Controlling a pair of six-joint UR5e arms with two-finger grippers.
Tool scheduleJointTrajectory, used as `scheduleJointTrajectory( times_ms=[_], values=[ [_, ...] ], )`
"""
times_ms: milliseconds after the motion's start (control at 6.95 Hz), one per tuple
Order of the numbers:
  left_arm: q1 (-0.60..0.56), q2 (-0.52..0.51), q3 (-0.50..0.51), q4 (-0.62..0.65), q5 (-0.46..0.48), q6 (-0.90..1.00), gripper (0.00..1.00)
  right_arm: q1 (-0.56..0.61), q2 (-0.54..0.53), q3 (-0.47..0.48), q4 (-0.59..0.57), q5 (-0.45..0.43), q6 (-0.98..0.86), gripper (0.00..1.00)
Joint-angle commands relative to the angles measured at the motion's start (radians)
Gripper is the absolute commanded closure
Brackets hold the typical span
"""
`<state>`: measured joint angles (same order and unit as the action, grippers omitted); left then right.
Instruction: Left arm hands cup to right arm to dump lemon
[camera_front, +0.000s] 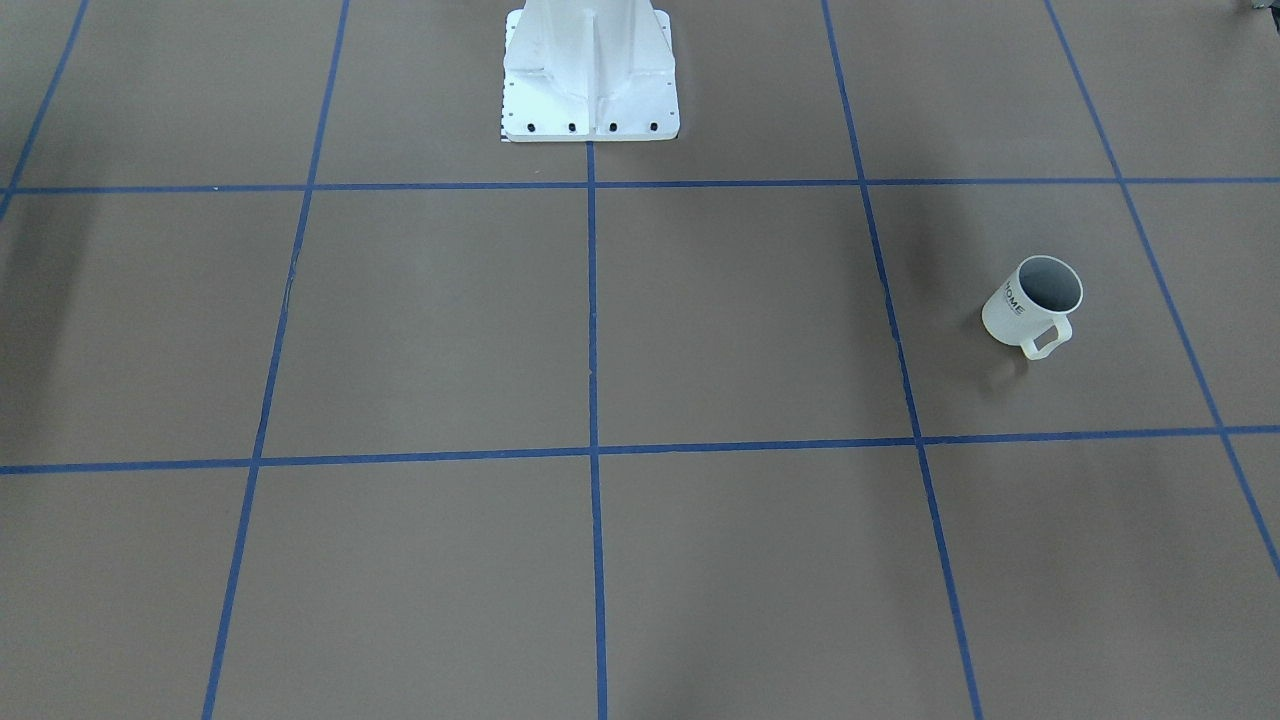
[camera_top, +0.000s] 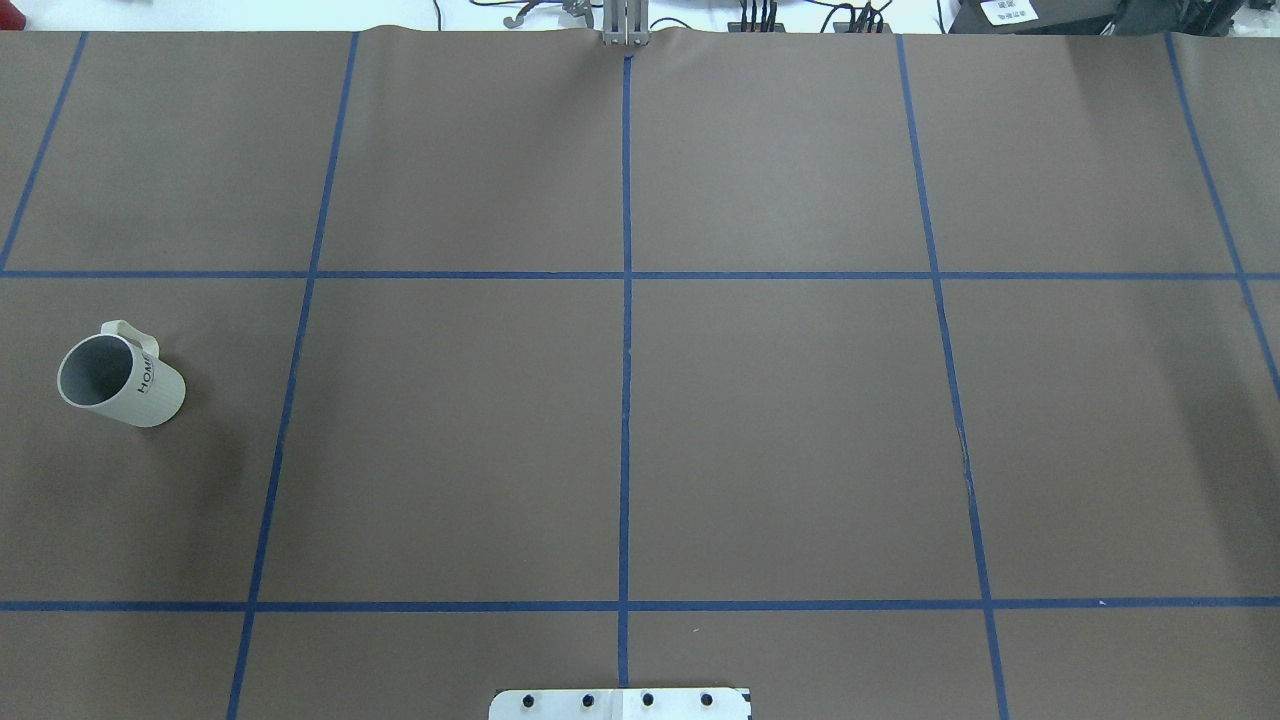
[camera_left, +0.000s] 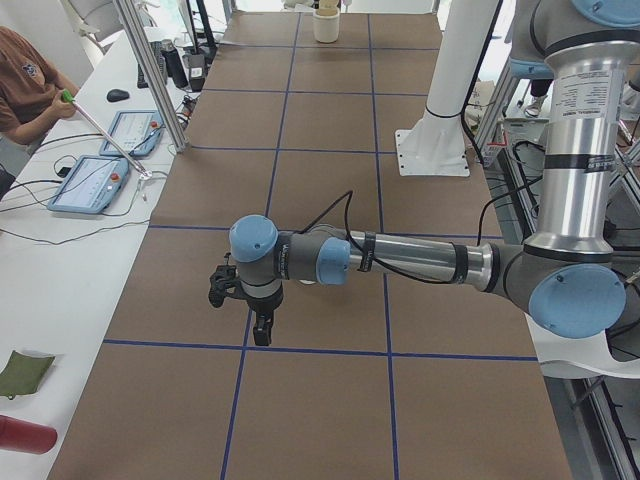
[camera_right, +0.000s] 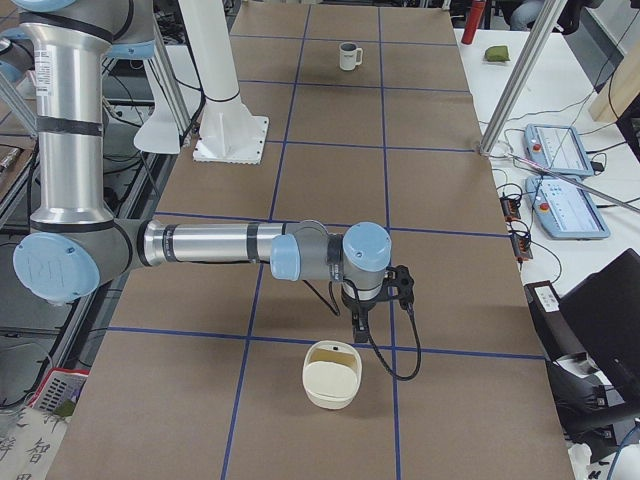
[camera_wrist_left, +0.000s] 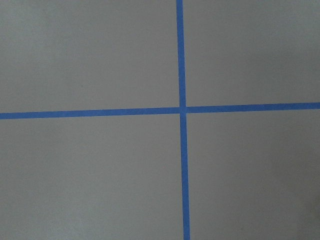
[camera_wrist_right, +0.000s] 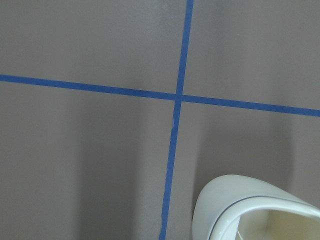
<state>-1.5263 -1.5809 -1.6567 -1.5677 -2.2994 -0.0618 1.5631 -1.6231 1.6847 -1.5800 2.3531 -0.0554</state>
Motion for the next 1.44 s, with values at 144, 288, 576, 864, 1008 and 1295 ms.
scheduleJointTrajectory(
  times_ms=[144, 288, 576, 864, 1008, 1295],
  values=[
    [-0.005, -0.004, 0.001, 0.000, 0.003, -0.012, 0.00, 0.000, 0.000, 0.009, 0.000, 0.000, 0.000, 0.00],
    [-0.021, -0.013, -0.005, -0.008, 0.000, -0.012, 0.00, 0.000, 0.000, 0.010, 0.002, 0.000, 0.002, 0.00],
    [-0.009, -0.014, -0.011, -0.081, 0.000, -0.012, 0.00, 0.000, 0.012, 0.013, 0.000, 0.002, 0.005, 0.00],
    [0.021, -0.028, -0.072, -0.115, -0.005, -0.078, 0.00, 0.000, 0.031, 0.012, 0.002, -0.002, 0.008, 0.00],
    [0.028, -0.030, -0.095, -0.103, -0.078, -0.107, 0.00, 0.000, 0.040, 0.060, 0.008, -0.008, -0.003, 0.00],
    [0.101, -0.005, -0.121, -0.159, -0.124, -0.405, 0.00, -0.015, 0.046, 0.090, 0.009, -0.003, 0.006, 0.00]
  ],
)
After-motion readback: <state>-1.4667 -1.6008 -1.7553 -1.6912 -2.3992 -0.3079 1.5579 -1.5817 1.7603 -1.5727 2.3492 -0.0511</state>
